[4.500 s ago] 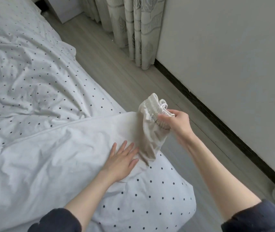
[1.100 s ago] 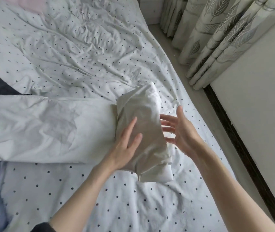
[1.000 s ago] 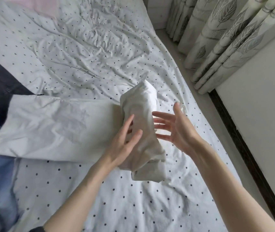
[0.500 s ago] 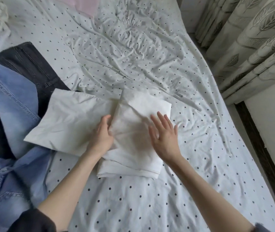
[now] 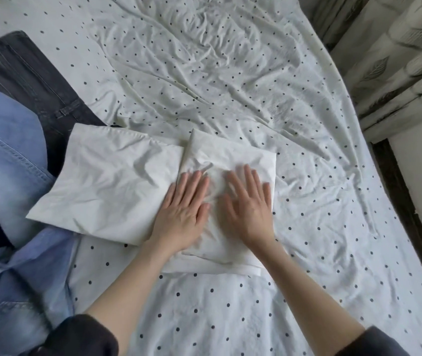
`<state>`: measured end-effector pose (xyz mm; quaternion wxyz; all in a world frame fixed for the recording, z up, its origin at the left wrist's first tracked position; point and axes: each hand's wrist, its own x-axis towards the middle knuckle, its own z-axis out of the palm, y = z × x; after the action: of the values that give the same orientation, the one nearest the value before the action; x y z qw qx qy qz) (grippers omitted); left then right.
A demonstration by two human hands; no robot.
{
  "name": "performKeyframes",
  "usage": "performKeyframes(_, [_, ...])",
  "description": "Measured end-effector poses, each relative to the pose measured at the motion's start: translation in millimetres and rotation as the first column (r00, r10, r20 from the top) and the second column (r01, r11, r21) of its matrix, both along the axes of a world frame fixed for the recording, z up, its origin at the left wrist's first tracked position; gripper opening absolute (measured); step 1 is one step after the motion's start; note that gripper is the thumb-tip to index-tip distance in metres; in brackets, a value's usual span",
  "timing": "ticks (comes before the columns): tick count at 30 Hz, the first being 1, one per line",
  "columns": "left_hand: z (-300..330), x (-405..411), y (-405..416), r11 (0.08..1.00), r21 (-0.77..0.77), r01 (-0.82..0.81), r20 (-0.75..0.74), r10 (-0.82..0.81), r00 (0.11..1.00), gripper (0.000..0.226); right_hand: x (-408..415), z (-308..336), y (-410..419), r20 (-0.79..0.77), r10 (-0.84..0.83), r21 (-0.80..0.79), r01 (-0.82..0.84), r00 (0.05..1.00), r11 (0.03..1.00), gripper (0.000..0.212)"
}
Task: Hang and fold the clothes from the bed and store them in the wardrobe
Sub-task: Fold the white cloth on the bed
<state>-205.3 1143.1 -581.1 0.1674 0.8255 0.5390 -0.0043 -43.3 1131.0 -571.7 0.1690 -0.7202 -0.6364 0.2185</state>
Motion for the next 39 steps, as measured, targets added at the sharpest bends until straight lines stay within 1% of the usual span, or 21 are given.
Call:
performKeyframes(1, [1.6, 0.0, 0.0, 1.0, -0.003, -0.004, -0.005, 0.004, 1.0, 0.057, 8.2, 3.7, -3.7, -0.088, -0.222, -0.01, 0.222, 0.971, 0.975, 0.049])
performKeyframes(2, [2.8, -0.3, 0.1, 1.0, -0.009, -0.008, -0.016, 0.008, 1.0, 0.059, 18.3, 7.2, -6.3, -0.204, -0.46, -0.108, 0.447, 0.864, 0.888, 0.046])
performKeyframes(3, [5.3, 0.9, 0.8, 1.0, -0.017, -0.012, -0.024, 0.012, 1.0, 0.06, 30.0, 11.5, -7.8, -0.318, -0.661, -0.31, 0.585, 0.68, 0.75, 0.042])
performKeyframes(4, [9.7, 3.7, -0.4, 1.0, -0.019, -0.013, -0.027, 0.013, 1.0, 0.062, 41.7, 16.2, -10.3, -0.413, -0.79, -0.557, 0.56, 0.454, 0.613, 0.036])
performKeyframes(5, [12.9, 6.1, -0.8, 1.0, -0.014, -0.018, -0.027, 0.018, 0.999, 0.062, 51.9, 18.4, -10.9, -0.452, -0.853, -0.747, 0.413, 0.26, 0.521, 0.028])
performKeyframes(6, [15.4, 9.5, -2.2, 1.0, -0.011, -0.023, -0.022, 0.023, 0.999, 0.062, 60.8, 23.1, -11.8, -0.449, -0.88, -0.833, 0.282, 0.158, 0.475, 0.018])
performKeyframes(7, [16.1, 11.4, -3.4, 0.999, -0.025, -0.034, -0.013, 0.034, 0.999, 0.06, 67.4, 24.5, -10.3, -0.449, -0.882, -0.86, 0.202, 0.14, 0.469, 0.011])
performKeyframes(10, [17.8, 17.7, -10.1, 0.993, -0.11, -0.05, 0.008, 0.052, 0.999, 0.07, 74.9, 30.5, -4.0, -0.48, -0.822, -0.826, 0.157, 0.307, 0.541, 0.011])
performKeyframes(11, [19.7, 20.0, -13.0, 0.99, -0.132, -0.044, 0.003, 0.045, 0.999, 0.073, 76.2, 33.1, -2.4, -0.479, -0.814, -0.819, 0.166, 0.33, 0.549, 0.013])
performKeyframes(16, [30.1, 50.6, -27.1, 0.962, -0.272, -0.012, 0.081, 0.036, 0.996, 0.073, 104.5, 57.4, -7.4, -0.448, -0.822, -0.804, 0.243, 0.353, 0.542, 0.009])
performKeyframes(21, [32.3, 125.5, -54.4, 0.875, -0.453, 0.171, 0.256, -0.057, 0.965, 0.069, 168.9, 104.1, -28.3, -0.417, -0.814, -0.712, 0.411, 0.405, 0.569, 0.01])
performKeyframes(23, [30.0, 148.5, -56.8, 0.82, -0.53, 0.214, 0.361, -0.01, 0.933, 0.066, 180.4, 117.7, -33.8, -0.408, -0.796, -0.647, 0.474, 0.447, 0.598, 0.009])
performKeyframes(24, [27.8, 151.7, -53.9, 0.798, -0.565, 0.208, 0.42, 0.061, 0.906, 0.063, 178.3, 120.9, -33.3, -0.417, -0.781, -0.615, 0.489, 0.465, 0.619, 0.007])
performKeyframes(25, [26.6, 154.3, -50.2, 0.769, -0.61, 0.192, 0.479, 0.164, 0.862, 0.06, 175.4, 125.0, -33.3, -0.432, -0.764, -0.588, 0.493, 0.48, 0.642, 0.006])
performKeyframes(27, [26.8, 148.2, -40.1, 0.685, -0.716, 0.137, 0.546, 0.426, 0.722, 0.05, 160.9, 130.9, -30.0, -0.473, -0.719, -0.558, 0.459, 0.509, 0.692, 0.002])
performKeyframes(30, [37.0, 118.4, -29.2, 0.464, -0.879, 0.108, 0.464, 0.781, 0.418, 0.032, 126.8, 135.8, -24.8, -0.522, -0.604, -0.513, 0.344, 0.602, 0.786, 0.017])
performKeyframes(32, [48.2, 91.3, -22.0, 0.376, -0.918, 0.126, 0.394, 0.895, 0.206, 0.043, 98.8, 137.1, -24.6, -0.528, -0.459, -0.461, 0.212, 0.715, 0.862, 0.023])
performKeyframes(34, [62.6, 62.7, -12.2, 0.344, -0.93, 0.129, 0.359, 0.925, 0.124, 0.055, 68.4, 133.0, -28.0, -0.538, -0.281, -0.407, 0.047, 0.794, 0.912, 0.027])
performKeyframes(36, [77.9, 33.9, -0.6, 0.384, -0.916, 0.112, 0.396, 0.91, 0.121, 0.062, 37.9, 126.1, -33.0, -0.589, -0.14, -0.386, -0.126, 0.796, 0.914, 0.027])
performKeyframes(37, [84.6, 23.8, 5.2, 0.427, -0.903, 0.05, 0.428, 0.886, 0.175, 0.062, 27.0, 122.2, -36.1, -0.611, -0.079, -0.375, -0.201, 0.788, 0.905, 0.027])
performKeyframes(39, [90.8, 8.3, 12.6, 0.515, -0.841, -0.163, 0.434, 0.823, 0.366, 0.06, 10.5, 112.9, -39.2, -0.631, -0.013, -0.346, -0.267, 0.775, 0.899, 0.026])
